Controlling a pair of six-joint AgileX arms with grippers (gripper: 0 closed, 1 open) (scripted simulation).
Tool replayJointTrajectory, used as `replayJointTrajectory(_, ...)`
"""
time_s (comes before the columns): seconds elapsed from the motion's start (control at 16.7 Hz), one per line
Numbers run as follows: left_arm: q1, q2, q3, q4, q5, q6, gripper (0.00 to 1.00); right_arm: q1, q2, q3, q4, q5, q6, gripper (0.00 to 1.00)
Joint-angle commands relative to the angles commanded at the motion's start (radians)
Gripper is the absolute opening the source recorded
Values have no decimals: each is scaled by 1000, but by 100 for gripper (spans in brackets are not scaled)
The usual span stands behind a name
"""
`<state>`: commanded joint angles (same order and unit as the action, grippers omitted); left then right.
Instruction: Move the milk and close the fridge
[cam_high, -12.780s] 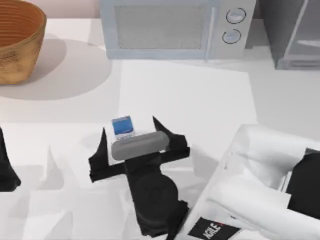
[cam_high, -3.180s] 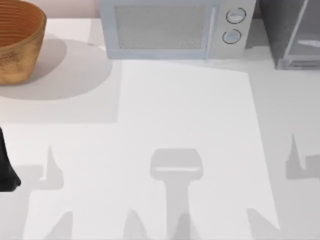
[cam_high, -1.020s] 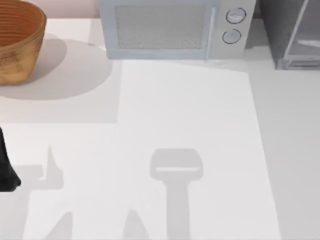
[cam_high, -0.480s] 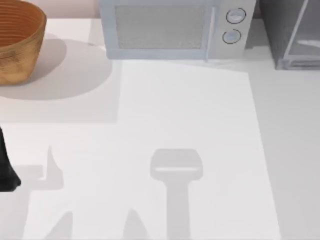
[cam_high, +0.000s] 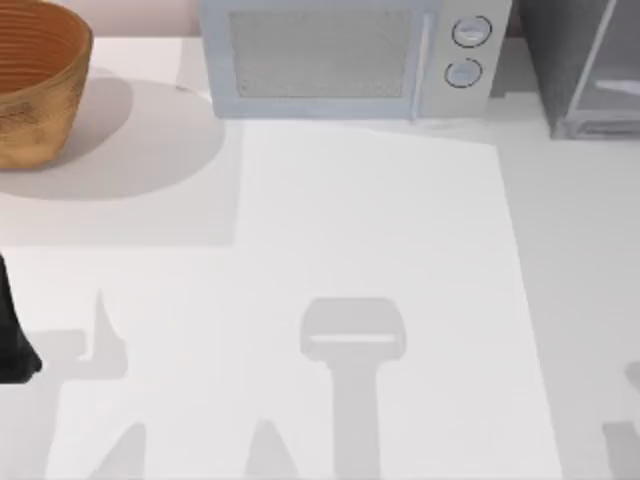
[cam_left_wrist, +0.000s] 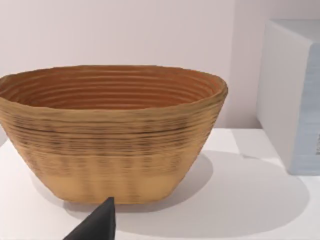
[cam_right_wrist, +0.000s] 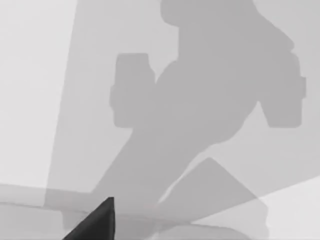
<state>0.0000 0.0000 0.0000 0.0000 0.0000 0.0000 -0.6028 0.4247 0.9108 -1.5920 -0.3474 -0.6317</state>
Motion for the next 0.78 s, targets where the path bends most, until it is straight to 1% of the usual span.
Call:
replayJointTrajectory(0.3, 0, 0, 0, 0, 0, 0, 100, -471, 553, 184, 9, -206, -574, 100)
replayJointTrajectory(0.42, 0, 0, 0, 0, 0, 0, 100, -643, 750, 259, 34, -291, -781, 100)
replayJointTrajectory(0.6, 0, 0, 0, 0, 0, 0, 100, -879, 1011, 349, 79, -415, -1041, 100)
replayJointTrajectory(0.78, 0, 0, 0, 0, 0, 0, 100, -1068, 1222, 398, 115, -519, -1236, 100)
